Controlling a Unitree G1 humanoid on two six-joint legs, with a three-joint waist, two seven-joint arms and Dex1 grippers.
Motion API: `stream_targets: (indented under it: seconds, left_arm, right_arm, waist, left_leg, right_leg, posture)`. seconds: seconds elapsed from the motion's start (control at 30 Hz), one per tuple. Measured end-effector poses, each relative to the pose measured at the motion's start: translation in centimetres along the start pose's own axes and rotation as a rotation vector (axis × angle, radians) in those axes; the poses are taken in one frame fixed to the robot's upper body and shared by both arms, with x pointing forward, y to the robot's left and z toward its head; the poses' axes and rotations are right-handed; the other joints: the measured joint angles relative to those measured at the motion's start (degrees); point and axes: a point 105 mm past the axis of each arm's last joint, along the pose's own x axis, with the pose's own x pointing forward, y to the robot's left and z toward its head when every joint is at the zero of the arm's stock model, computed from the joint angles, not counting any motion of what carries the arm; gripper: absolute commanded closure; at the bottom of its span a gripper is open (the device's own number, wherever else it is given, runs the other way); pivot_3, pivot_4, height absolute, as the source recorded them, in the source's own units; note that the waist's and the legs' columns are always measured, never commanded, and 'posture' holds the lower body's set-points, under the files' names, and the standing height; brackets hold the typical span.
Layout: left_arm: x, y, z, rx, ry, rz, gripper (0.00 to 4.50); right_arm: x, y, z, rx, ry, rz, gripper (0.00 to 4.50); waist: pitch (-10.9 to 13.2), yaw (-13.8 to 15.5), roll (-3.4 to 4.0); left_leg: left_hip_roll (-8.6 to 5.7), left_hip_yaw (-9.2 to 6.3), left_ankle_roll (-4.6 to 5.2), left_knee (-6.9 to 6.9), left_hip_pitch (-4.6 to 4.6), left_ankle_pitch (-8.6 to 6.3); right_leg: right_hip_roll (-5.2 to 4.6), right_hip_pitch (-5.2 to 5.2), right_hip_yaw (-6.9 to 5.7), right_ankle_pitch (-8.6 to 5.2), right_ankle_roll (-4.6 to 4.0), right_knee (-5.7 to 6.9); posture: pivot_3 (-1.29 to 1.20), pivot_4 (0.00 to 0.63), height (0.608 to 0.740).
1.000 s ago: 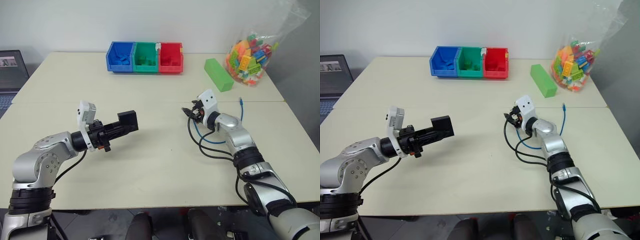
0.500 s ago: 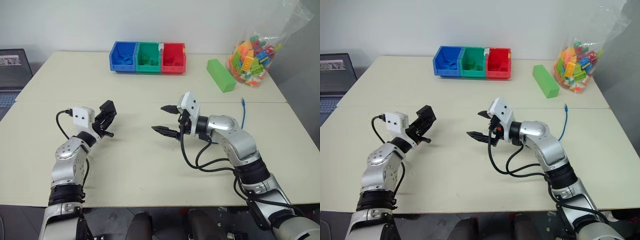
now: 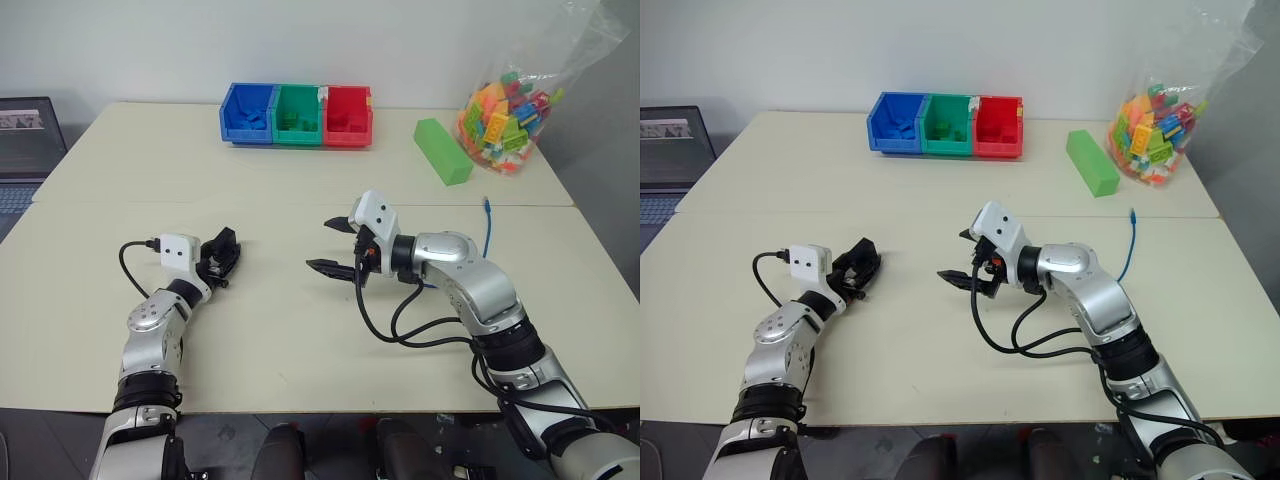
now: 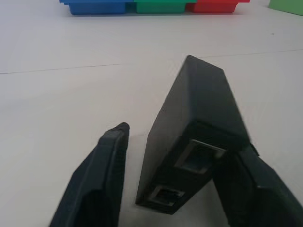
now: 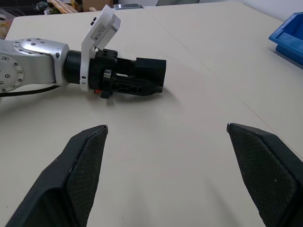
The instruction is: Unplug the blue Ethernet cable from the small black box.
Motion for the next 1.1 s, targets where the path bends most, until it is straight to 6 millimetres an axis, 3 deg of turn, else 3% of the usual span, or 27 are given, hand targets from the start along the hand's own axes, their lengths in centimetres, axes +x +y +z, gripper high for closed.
stream_targets:
  seconds: [0.17, 0.2, 0.63, 0.9, 1.1]
  left_arm:
    - [-0.4, 0.0, -0.2, -0.001, 0.003, 0.006, 0.06]
    - [-0.6, 0.1, -0.2, 0.0, 0.002, 0.013, 0.02]
    - [-5.0, 0.7, 1.6, 0.02, 0.002, 0.087, 0.02]
    - [-6.2, 1.0, 3.6, 0.055, 0.0, 0.087, 0.02]
    - [-8.3, 1.5, 5.1, 0.175, 0.109, 0.037, 0.02]
  right_arm:
    - [-0.1, 0.0, 0.0, -0.002, 0.003, 0.007, 0.23]
    - [-0.1, 0.0, 0.0, -0.002, 0.004, 0.009, 0.23]
    - [-0.3, 0.6, 0.1, -0.013, 0.013, 0.032, 0.23]
    - [-1.2, 0.7, -0.4, -0.014, 0.047, 0.056, 0.23]
    - [-3.7, 0.7, -1.3, -0.025, 0.088, 0.084, 0.23]
  waist:
    - [0.0, 0.0, 0.0]
    - [0.0, -0.1, 0.0]
    - [0.0, -0.1, 0.0]
    - [0.0, 0.0, 0.0]
    - [0.0, 0.0, -0.01]
  left_leg:
    - [0.0, 0.0, 0.0, 0.0, 0.0, 0.0]
    - [0.01, 0.0, 0.0, 0.0, 0.01, 0.0]
    - [0.02, -0.21, 0.0, -0.01, 0.0, 0.0]
    - [0.02, -0.22, 0.0, -0.02, 0.0, 0.0]
    - [0.02, -0.21, 0.0, -0.04, -0.01, 0.0]
  right_leg:
    - [0.0, 0.0, 0.01, 0.0, 0.0, 0.0]
    - [0.0, 0.0, 0.02, 0.0, 0.0, 0.0]
    - [-0.01, 0.06, 0.03, 0.0, 0.0, -0.01]
    - [0.0, 0.07, 0.02, -0.01, 0.0, -0.03]
    - [0.0, 0.06, 0.05, -0.02, -0.01, -0.06]
  posture:
    - [0.0, 0.15, 0.74]
    - [0.0, 0.15, 0.74]
    - [0.0, 0.15, 0.74]
    - [0.0, 0.15, 0.74]
    - [0.0, 0.15, 0.74]
